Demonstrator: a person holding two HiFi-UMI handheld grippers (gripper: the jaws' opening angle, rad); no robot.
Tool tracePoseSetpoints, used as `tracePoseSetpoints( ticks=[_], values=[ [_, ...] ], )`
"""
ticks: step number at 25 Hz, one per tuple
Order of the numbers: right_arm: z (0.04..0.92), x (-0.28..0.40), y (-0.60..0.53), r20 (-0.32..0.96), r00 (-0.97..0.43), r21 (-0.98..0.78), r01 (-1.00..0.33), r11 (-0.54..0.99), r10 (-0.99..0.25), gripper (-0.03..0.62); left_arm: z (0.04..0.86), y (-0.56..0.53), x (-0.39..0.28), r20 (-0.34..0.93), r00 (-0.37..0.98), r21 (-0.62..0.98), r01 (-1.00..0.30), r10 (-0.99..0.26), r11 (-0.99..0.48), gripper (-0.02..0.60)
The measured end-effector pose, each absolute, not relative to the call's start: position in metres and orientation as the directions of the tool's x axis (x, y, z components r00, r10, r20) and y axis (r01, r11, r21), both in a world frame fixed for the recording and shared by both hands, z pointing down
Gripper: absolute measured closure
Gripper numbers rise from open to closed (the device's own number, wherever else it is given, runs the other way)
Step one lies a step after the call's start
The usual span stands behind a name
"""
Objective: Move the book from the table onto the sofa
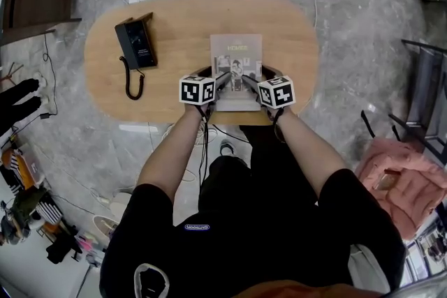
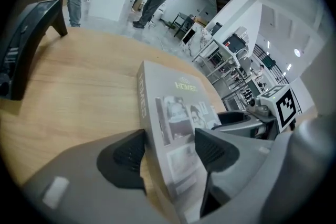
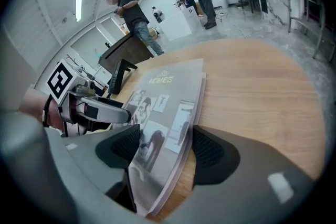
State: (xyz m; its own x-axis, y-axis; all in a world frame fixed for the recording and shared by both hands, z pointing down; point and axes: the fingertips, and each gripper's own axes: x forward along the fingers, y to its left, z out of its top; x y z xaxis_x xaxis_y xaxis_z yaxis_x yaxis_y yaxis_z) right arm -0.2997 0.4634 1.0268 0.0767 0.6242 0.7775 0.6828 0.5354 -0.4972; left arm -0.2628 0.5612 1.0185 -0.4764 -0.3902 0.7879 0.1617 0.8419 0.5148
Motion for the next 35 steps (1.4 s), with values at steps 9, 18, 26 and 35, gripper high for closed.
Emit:
tracePoseSetpoints(
  ticks=[9,18,26,35],
  values=[
    [0.988,-0.308,0.462,0.75,-0.01,-0.456,0.716,0.528,0.661,0.296,0.978,0.554,-0.25,0.742,-0.563,0.528,0.159,-0.363,0.834,0.345],
    [0.9,-0.304,0.46,0.691,-0.088,-0.433,0.744,0.509,0.717,0.304,0.889,0.554,-0.245,0.682,-0.657,0.516,0.122,-0.321,0.848,0.365],
    [0.783,-0.294,0.463,0.596,-0.186,-0.382,0.79,0.479,0.781,0.306,0.769,0.559,-0.234,0.6,-0.75,0.475,0.053,-0.279,0.878,0.37],
    [0.642,-0.24,0.45,0.475,-0.291,-0.294,0.837,0.461,0.83,0.306,0.629,0.547,-0.18,0.469,-0.849,0.397,-0.043,-0.243,0.917,0.376]
  ],
)
